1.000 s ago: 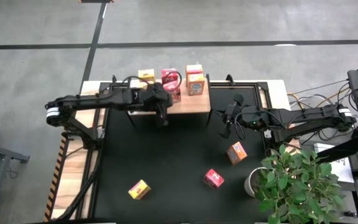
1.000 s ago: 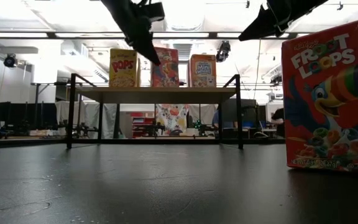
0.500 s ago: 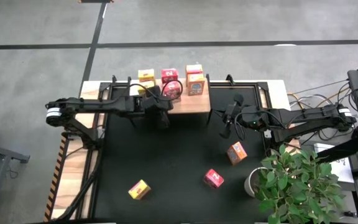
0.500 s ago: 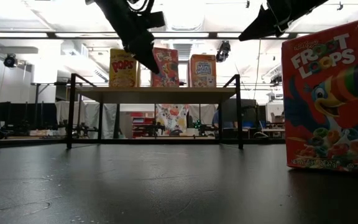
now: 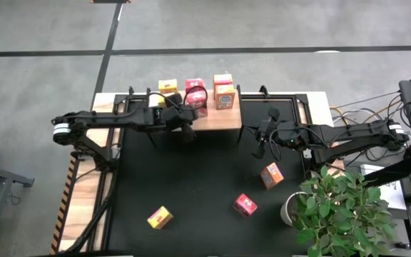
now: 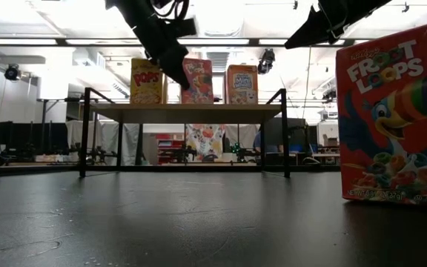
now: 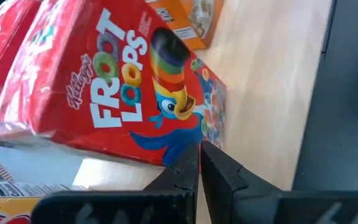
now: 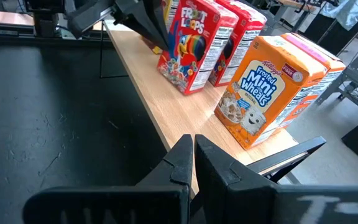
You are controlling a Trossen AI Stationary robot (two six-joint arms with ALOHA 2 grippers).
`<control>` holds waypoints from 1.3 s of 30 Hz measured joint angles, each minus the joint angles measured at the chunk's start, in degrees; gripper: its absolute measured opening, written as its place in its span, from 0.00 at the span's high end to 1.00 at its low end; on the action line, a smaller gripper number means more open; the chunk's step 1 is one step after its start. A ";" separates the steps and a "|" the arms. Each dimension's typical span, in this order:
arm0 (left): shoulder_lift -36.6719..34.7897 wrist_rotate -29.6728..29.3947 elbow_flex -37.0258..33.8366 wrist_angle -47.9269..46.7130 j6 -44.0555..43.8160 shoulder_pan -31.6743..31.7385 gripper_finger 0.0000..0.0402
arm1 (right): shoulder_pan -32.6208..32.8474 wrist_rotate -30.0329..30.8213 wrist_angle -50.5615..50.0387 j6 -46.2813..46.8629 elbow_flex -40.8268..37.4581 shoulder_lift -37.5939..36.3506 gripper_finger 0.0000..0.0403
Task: Stack cereal on shelf
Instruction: Put the left red cereal box aligned with the other red cereal box on the shelf, then adjust the yellow cereal box on the shelf
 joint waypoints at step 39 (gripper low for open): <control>-14.62 -8.15 0.75 -17.28 -2.41 -9.46 1.00 | 0.02 -6.51 2.85 0.32 -0.81 0.97 0.98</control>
